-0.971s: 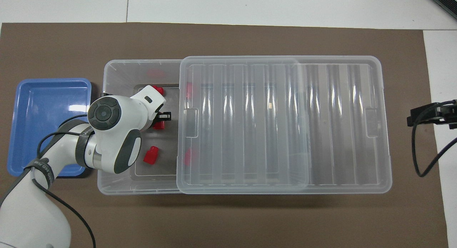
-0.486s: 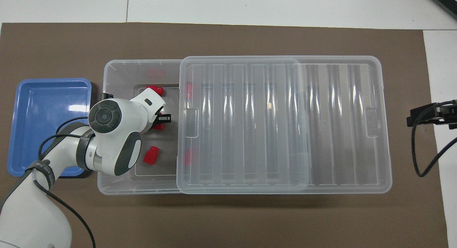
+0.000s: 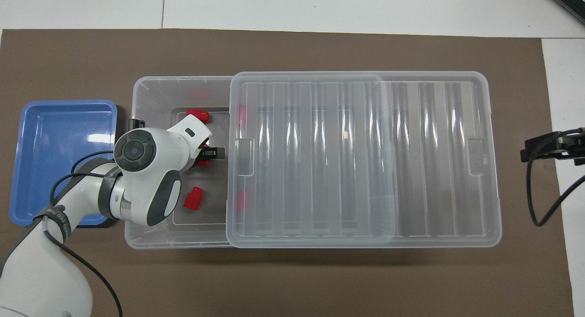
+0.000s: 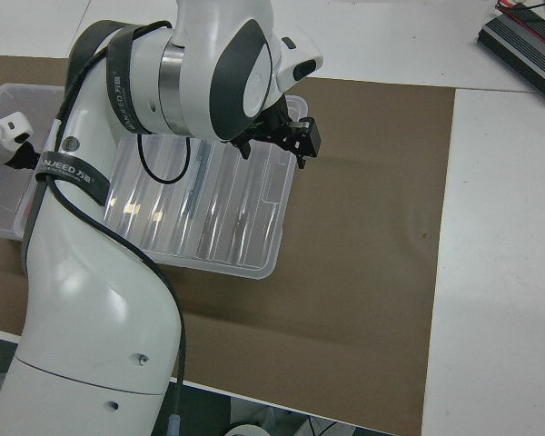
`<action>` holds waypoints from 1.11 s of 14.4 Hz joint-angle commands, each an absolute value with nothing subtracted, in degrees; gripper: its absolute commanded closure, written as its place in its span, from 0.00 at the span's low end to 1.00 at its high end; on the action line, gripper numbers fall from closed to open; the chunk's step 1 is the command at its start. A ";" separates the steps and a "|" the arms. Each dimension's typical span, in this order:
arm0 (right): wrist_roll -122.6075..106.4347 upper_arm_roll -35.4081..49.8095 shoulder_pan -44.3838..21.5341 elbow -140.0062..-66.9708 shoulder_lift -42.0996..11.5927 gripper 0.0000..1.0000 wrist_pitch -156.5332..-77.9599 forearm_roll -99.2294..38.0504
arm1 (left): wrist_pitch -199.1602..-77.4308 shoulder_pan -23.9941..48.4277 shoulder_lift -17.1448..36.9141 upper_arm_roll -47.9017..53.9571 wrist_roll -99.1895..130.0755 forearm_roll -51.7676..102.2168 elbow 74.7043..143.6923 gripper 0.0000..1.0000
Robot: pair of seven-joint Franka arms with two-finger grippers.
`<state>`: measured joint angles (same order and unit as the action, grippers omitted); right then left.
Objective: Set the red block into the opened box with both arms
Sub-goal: 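Lower the red block into the box and open the left gripper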
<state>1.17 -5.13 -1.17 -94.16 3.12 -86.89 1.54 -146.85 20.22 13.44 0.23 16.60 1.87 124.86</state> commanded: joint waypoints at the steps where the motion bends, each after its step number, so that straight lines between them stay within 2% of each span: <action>1: 2.20 -5.01 -1.05 -95.01 3.69 0.00 -87.63 0.79 | -147.40 19.95 12.31 0.26 16.08 2.02 125.60 0.00; 6: 2.20 -5.10 -0.97 -95.10 3.69 0.00 -87.63 0.79 | -136.33 20.04 9.06 0.26 16.26 2.02 120.77 0.00; 13: 2.20 -5.10 -0.97 -95.10 3.78 0.00 -87.63 0.79 | -128.51 19.86 3.35 0.09 16.35 2.02 120.67 0.00; 16: 2.20 -5.10 -0.97 -95.10 3.78 0.00 -87.63 0.79 | -122.81 19.08 1.24 0.09 15.83 1.76 118.23 0.00</action>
<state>1.21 -5.13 -1.17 -94.19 3.12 -86.89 1.54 -127.49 20.03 3.21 0.11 16.61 1.87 119.88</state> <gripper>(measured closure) 0.000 0.000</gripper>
